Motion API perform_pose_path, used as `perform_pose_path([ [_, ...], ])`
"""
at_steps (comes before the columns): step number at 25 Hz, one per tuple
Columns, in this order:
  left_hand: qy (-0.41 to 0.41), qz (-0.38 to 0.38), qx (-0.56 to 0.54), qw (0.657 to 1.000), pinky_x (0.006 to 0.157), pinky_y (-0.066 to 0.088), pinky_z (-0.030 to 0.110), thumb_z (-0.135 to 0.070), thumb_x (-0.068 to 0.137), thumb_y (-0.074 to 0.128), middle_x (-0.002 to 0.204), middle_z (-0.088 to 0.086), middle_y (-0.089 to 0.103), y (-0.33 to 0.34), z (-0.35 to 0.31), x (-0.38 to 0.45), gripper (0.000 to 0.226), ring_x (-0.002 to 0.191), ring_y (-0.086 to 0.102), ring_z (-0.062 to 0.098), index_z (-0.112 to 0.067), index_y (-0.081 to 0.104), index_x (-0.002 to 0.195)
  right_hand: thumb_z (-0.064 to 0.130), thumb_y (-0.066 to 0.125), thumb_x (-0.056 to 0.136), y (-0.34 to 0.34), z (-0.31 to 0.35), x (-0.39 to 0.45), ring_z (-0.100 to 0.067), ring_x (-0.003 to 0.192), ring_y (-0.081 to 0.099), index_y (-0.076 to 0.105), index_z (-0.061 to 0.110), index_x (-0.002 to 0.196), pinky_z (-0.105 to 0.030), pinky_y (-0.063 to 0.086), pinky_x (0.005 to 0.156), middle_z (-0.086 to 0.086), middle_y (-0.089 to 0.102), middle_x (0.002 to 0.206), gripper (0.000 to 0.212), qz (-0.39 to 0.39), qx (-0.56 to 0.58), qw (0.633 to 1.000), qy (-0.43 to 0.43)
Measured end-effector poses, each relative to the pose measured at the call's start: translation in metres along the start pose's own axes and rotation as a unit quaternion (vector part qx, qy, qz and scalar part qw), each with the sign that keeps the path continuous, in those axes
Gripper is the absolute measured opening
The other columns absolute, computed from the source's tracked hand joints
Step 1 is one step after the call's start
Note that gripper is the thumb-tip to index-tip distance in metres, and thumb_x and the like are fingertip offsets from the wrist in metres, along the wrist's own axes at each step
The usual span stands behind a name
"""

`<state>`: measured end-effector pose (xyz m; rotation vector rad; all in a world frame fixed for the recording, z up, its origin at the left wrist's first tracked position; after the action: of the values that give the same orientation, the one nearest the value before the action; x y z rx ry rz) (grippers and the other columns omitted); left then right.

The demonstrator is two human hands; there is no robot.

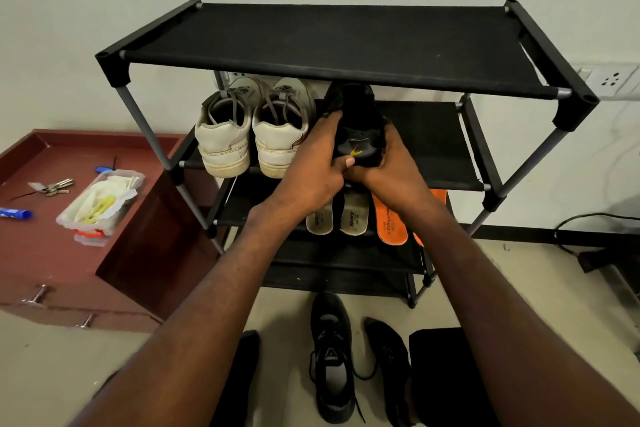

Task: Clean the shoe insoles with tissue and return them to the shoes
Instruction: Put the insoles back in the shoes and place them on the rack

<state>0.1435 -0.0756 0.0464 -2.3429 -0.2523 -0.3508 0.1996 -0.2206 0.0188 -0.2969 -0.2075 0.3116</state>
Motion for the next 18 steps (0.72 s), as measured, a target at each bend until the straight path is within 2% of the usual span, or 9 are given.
perform_pose_path([
  [3, 0.001, -0.059, -0.016, 0.998, 0.116, 0.039, 0.026, -0.011, 0.097, 0.069, 0.151, 0.005, 0.049, -0.002, -0.002, -0.017, 0.066, 0.14, 0.044, 0.013, -0.011, 0.038, 0.156, 0.035, 0.093, 0.061, -0.006, -0.003, -0.01, -0.007, 0.125, 0.061, 0.035, 0.029, 0.149, -0.039, 0.053, 0.106, 0.009, 0.062, 0.136, 0.105, 0.02, -0.047, 0.999, 0.019],
  [5, 0.022, -0.142, -0.028, 0.989, 0.109, 0.049, 0.034, -0.011, 0.098, 0.065, 0.141, 0.003, 0.055, -0.007, -0.004, -0.031, 0.053, 0.132, 0.052, 0.013, -0.011, 0.048, 0.149, 0.042, 0.094, 0.056, -0.01, -0.001, -0.019, -0.014, 0.135, 0.052, 0.03, 0.025, 0.154, -0.041, 0.049, 0.111, 0.001, 0.051, 0.147, 0.118, -0.015, -0.114, 0.993, 0.005],
  [6, 0.033, -0.187, -0.04, 0.981, 0.102, 0.053, 0.036, -0.009, 0.099, 0.061, 0.132, 0.002, 0.06, -0.009, -0.005, -0.041, 0.044, 0.124, 0.057, 0.013, -0.011, 0.054, 0.142, 0.04, 0.093, 0.06, -0.009, 0.007, -0.031, -0.017, 0.137, 0.049, 0.03, 0.022, 0.155, -0.041, 0.047, 0.113, -0.003, 0.045, 0.15, 0.116, -0.051, -0.141, 0.989, 0.004],
  [8, 0.043, -0.255, -0.071, 0.963, 0.088, 0.056, 0.036, -0.003, 0.098, 0.055, 0.109, 0.0, 0.067, -0.01, -0.005, -0.063, 0.031, 0.104, 0.065, 0.015, -0.011, 0.063, 0.127, 0.022, 0.082, 0.077, -0.006, 0.023, -0.059, -0.02, 0.125, 0.055, 0.04, 0.016, 0.15, -0.036, 0.051, 0.105, -0.008, 0.045, 0.144, 0.084, -0.182, -0.13, 0.974, -0.029],
  [10, 0.024, -0.265, -0.08, 0.96, 0.076, 0.053, 0.032, -0.001, 0.095, 0.053, 0.093, -0.004, 0.068, -0.003, 0.003, -0.093, 0.026, 0.087, 0.065, 0.015, -0.012, 0.068, 0.114, 0.005, 0.065, 0.081, 0.007, 0.042, -0.095, -0.019, 0.099, 0.06, 0.054, 0.01, 0.13, -0.027, 0.054, 0.083, -0.009, 0.052, 0.124, 0.05, -0.289, -0.081, 0.947, -0.117],
  [12, -0.033, -0.239, -0.073, 0.968, 0.07, 0.049, 0.029, -0.004, 0.093, 0.053, 0.09, -0.006, 0.068, 0.015, 0.024, -0.13, 0.023, 0.079, 0.064, 0.014, -0.014, 0.069, 0.105, -0.004, 0.056, 0.079, 0.033, 0.032, -0.127, -0.016, 0.085, 0.055, 0.058, 0.007, 0.112, -0.02, 0.047, 0.072, -0.008, 0.055, 0.108, 0.035, -0.292, -0.059, 0.943, -0.149],
  [14, -0.132, -0.185, -0.037, 0.973, 0.066, 0.047, 0.029, -0.008, 0.093, 0.054, 0.088, -0.01, 0.068, 0.04, 0.055, -0.17, 0.021, 0.075, 0.063, 0.012, -0.019, 0.07, 0.1, -0.006, 0.054, 0.08, 0.062, -0.003, -0.156, -0.009, 0.082, 0.051, 0.06, 0.01, 0.101, -0.015, 0.041, 0.07, -0.004, 0.057, 0.1, 0.027, -0.242, -0.073, 0.963, -0.093],
  [16, -0.268, -0.072, 0.01, 0.961, 0.068, 0.044, 0.026, -0.008, 0.093, 0.056, 0.088, -0.011, 0.068, 0.074, 0.097, -0.212, 0.021, 0.073, 0.06, 0.01, -0.023, 0.071, 0.097, -0.006, 0.058, 0.079, 0.084, -0.054, -0.181, -0.008, 0.084, 0.055, 0.063, 0.015, 0.095, -0.02, 0.044, 0.072, -0.001, 0.06, 0.099, 0.026, -0.168, -0.116, 0.979, 0.004],
  [18, -0.361, 0.09, 0.084, 0.924, 0.074, 0.043, 0.025, -0.012, 0.097, 0.054, 0.099, -0.004, 0.072, 0.108, 0.144, -0.263, 0.017, 0.082, 0.06, 0.011, -0.025, 0.066, 0.096, -0.004, 0.061, 0.082, 0.095, -0.114, -0.201, -0.018, 0.089, 0.063, 0.067, 0.016, 0.094, -0.029, 0.048, 0.074, -0.002, 0.066, 0.098, 0.024, -0.067, -0.159, 0.975, 0.138],
])
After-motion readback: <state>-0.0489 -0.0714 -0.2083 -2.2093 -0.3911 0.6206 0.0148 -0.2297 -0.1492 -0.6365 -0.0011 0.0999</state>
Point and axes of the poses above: each hand's wrist, its own x-axis towards the middle knuckle, its own y-axis out of the palm, z = x × y, the point moved 2 cm from there along x, towards the middle knuckle
